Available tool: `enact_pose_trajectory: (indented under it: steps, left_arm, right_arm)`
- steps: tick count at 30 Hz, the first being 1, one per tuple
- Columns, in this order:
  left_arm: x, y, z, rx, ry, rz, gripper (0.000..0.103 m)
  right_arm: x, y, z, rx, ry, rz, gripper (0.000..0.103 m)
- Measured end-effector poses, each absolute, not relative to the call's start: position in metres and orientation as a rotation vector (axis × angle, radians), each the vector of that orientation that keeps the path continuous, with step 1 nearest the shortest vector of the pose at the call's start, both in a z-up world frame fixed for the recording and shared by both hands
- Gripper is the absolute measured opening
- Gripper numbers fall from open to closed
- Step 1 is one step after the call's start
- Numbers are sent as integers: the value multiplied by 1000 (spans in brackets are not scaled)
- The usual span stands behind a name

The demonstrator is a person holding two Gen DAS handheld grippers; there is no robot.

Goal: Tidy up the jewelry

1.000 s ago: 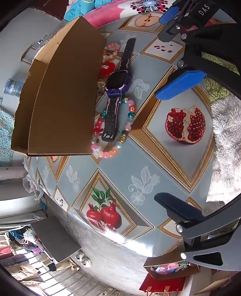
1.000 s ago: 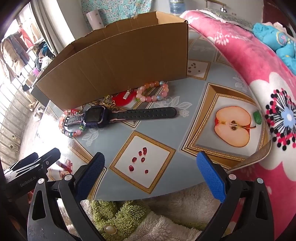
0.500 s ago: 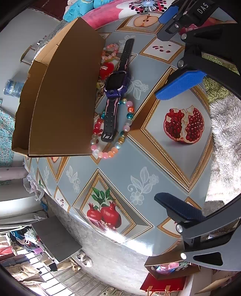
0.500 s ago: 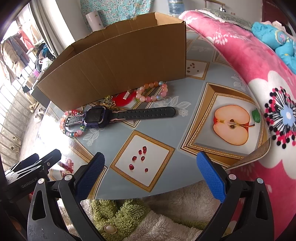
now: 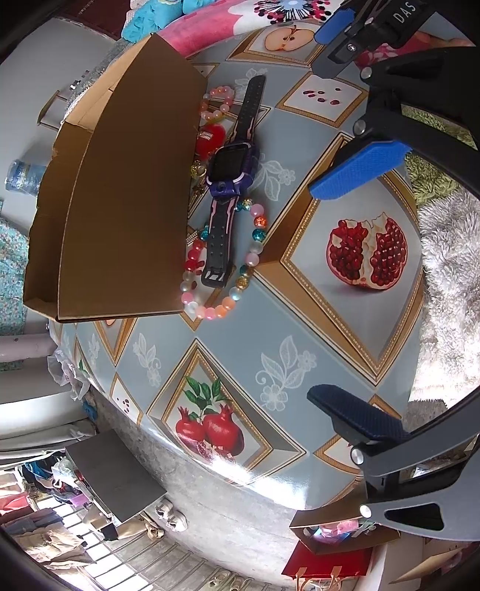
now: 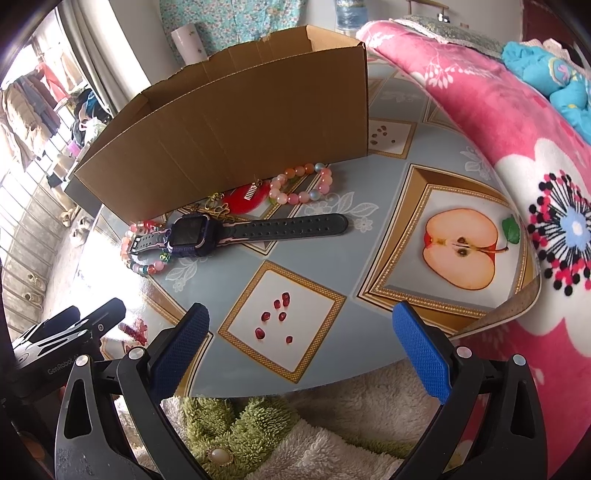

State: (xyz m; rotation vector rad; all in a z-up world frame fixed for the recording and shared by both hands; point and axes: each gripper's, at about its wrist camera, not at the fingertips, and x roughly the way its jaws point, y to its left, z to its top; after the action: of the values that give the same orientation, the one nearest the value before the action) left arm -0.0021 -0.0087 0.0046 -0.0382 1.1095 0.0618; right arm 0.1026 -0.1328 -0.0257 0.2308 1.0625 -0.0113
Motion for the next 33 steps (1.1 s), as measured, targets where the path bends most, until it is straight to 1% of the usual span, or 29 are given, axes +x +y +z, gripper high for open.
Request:
enact_pose_trajectory:
  steps: [33]
  left_arm:
    - [1,-15,6,-63,1103,45,99]
  right_arm:
    - [112,-132,-20,202,1065,15,96]
